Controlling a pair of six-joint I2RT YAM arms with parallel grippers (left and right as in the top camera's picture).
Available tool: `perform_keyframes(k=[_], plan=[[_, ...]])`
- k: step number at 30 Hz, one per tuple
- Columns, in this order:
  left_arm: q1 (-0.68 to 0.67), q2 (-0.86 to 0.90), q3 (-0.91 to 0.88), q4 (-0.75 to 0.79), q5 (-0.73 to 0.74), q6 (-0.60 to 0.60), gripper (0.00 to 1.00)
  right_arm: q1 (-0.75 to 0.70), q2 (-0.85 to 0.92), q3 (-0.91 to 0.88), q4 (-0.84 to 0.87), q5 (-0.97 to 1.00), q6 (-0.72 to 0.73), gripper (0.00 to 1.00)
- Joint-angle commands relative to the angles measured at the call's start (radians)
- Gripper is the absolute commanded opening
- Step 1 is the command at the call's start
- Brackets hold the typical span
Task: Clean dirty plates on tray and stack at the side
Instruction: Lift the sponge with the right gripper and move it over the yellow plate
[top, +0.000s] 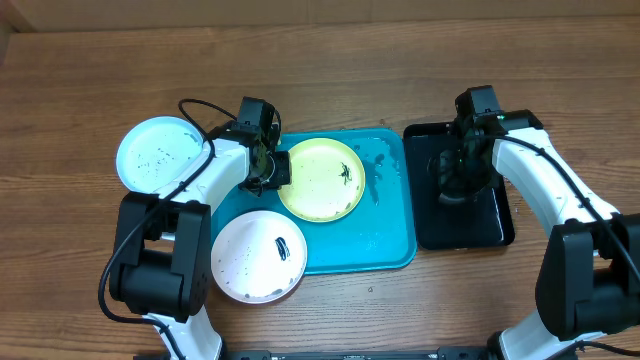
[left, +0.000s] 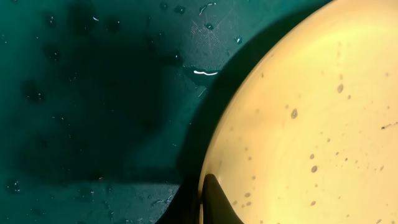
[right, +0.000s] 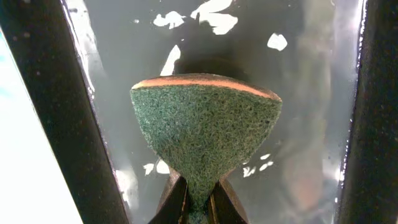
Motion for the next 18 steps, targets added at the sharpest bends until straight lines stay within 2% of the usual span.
perform_keyframes(k=[1,8,18], plan=[[-0.003,0.001,-0.015,0.003,-0.003,0.0,0.04,0.001,-0.012,-0.016,0.011,0.008,0.071,0.04],[-0.003,0.001,-0.015,0.014,-0.003,0.0,0.04,0.001,-0.012,-0.063,0.063,0.008,0.074,0.04],[-0.004,0.001,-0.015,0.018,0.015,-0.001,0.05,-0.002,-0.015,0.053,-0.108,0.006,0.067,0.04]])
